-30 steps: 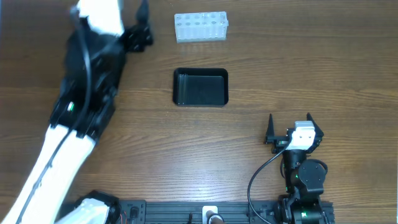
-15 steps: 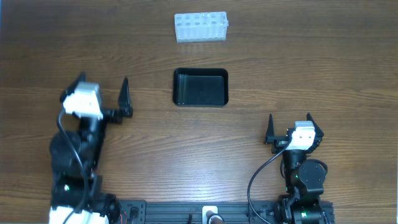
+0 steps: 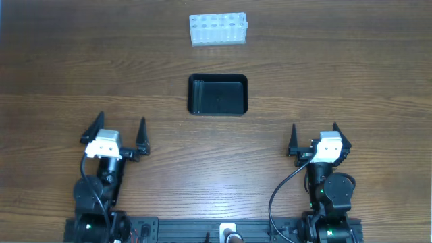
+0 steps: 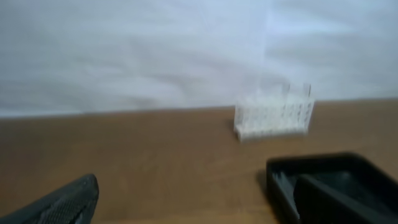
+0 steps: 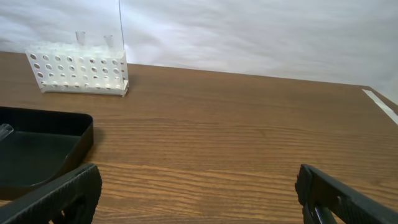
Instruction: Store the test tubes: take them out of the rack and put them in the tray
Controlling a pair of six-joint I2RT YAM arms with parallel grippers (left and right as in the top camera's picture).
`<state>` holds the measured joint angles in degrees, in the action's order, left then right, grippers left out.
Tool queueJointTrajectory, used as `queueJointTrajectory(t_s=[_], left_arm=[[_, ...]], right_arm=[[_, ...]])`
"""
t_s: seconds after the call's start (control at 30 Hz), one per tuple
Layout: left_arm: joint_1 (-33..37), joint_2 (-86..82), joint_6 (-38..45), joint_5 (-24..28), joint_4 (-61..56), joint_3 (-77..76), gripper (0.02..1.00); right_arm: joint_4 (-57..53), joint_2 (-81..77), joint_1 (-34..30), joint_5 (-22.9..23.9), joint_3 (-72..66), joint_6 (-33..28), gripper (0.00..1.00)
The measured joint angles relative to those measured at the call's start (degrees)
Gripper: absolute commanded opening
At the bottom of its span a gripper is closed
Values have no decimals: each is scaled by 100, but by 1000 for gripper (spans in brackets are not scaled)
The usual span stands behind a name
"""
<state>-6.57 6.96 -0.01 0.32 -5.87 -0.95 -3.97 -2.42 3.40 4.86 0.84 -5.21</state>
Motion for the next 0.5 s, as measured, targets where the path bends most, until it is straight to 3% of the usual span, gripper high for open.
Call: queueJointTrajectory(t_s=[0.2,0.5], left_arm=[[39,-378,0,85,992,28,1000],[39,-457,-2,103,1005,33,1000]], right_arm=[[0,0,0,0,0,0,993],[0,0,0,0,0,0,991]])
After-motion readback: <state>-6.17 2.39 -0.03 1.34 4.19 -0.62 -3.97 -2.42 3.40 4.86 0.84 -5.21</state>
